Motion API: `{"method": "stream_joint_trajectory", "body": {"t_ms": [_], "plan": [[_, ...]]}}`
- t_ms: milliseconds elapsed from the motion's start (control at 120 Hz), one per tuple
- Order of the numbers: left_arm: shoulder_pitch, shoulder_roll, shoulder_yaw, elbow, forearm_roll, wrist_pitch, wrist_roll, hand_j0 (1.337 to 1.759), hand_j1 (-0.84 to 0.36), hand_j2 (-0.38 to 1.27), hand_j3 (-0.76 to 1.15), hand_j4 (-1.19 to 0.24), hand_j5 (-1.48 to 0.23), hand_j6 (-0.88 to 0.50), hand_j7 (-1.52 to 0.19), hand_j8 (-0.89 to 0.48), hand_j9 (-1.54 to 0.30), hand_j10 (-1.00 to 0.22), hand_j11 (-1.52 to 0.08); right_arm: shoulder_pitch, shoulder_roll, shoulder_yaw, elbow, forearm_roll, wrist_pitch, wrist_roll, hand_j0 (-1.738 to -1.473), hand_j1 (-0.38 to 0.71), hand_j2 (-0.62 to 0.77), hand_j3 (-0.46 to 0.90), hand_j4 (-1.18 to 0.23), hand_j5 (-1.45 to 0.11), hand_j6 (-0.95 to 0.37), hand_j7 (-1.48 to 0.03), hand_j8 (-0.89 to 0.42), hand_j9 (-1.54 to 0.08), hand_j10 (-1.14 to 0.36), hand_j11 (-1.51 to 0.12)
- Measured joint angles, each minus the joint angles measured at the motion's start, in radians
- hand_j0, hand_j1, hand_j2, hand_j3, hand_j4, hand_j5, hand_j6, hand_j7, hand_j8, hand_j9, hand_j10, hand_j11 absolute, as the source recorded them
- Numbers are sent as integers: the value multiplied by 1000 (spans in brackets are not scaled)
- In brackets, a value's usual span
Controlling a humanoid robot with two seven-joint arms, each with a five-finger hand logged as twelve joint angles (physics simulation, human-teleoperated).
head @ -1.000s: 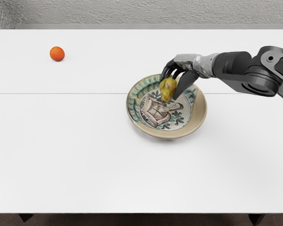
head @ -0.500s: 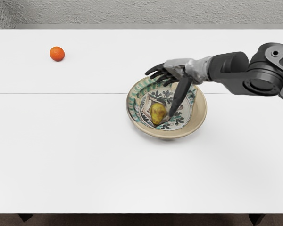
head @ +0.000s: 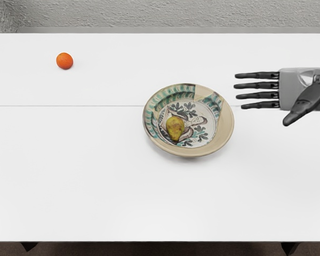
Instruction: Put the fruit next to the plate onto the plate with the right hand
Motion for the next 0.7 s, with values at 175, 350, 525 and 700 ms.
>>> {"method": "stream_joint_trajectory", "body": {"t_ms": [175, 350, 525, 700], "plan": [[-1, 0, -2, 0, 0, -2, 0, 1658, 349, 0, 0, 0, 0, 0, 0, 0, 0, 0, 0, -13, -21, -1, -13, 22, 4, 0, -1658, -307, -4, 0, -32, -46, -30, -46, -31, -46, -34, -46], [-1, 0, -2, 1, 0, -2, 0, 1658, 349, 0, 0, 0, 0, -1, 0, 0, 0, 0, 0, -16, -25, -1, -16, 26, 4, 0, -1658, -310, -6, 0, -29, -42, -28, -43, -29, -42, -31, -43], [-1, 0, -2, 1, 0, -2, 0, 1658, 349, 0, 0, 0, 0, -1, 0, -1, 0, 0, 0, -16, -25, -1, -16, 26, 4, 0, -1658, -311, -6, 0, -28, -41, -27, -41, -28, -41, -29, -41], [-1, 0, -2, 1, 0, -2, 0, 1658, 349, 0, 0, 0, 0, -1, 0, -1, 0, 0, 0, -16, -26, -1, -16, 26, 4, 0, -1658, -311, -7, 0, -27, -40, -26, -41, -27, -40, -29, -40]]}}
